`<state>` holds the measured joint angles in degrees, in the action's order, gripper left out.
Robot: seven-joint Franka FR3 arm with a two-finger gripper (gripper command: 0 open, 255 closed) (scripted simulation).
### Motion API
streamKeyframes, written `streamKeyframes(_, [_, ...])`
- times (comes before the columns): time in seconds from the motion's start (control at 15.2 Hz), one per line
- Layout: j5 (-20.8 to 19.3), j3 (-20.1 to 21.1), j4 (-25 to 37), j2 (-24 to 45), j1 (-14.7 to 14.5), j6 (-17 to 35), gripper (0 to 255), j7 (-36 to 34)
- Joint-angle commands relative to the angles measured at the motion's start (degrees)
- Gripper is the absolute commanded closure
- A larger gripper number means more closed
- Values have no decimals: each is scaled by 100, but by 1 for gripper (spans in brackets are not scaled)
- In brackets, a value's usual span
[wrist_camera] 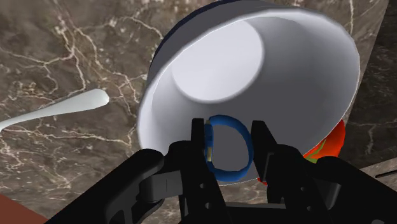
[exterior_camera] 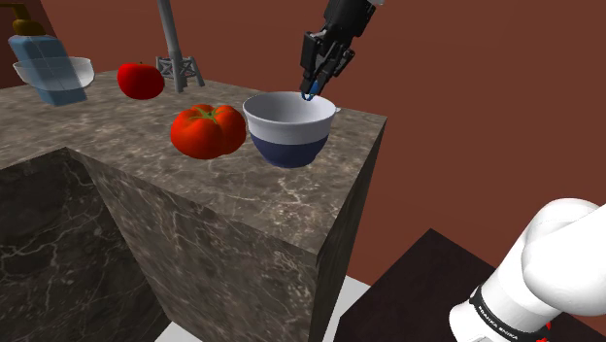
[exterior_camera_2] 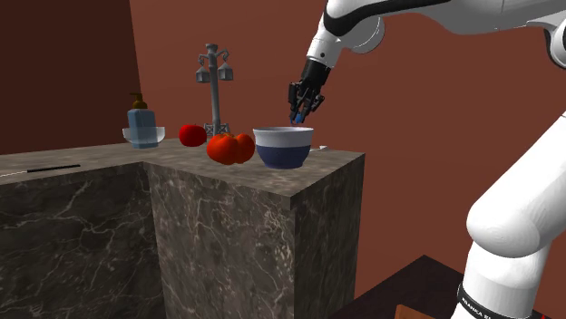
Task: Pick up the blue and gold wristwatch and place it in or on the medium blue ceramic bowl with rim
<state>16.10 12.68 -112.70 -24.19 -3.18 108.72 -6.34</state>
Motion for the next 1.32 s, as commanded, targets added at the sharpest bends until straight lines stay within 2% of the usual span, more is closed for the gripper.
streamKeyframes(0.0, [10, 2, -94, -20, -3, 76, 255, 19])
streamKeyframes(0.46, [11, 2, -94, -19, -3, 76, 255, 19])
streamKeyframes(0.53, [11, 2, -94, -19, -3, 76, 0, 19])
streamKeyframes(0.86, [11, 2, -94, -19, -3, 76, 0, 19])
streamKeyframes(1.12, [-31, -147, 536, -89, 32, -641, 0, -1])
streamKeyframes(1.25, [-31, -147, 535, -90, 32, -641, 0, -1])
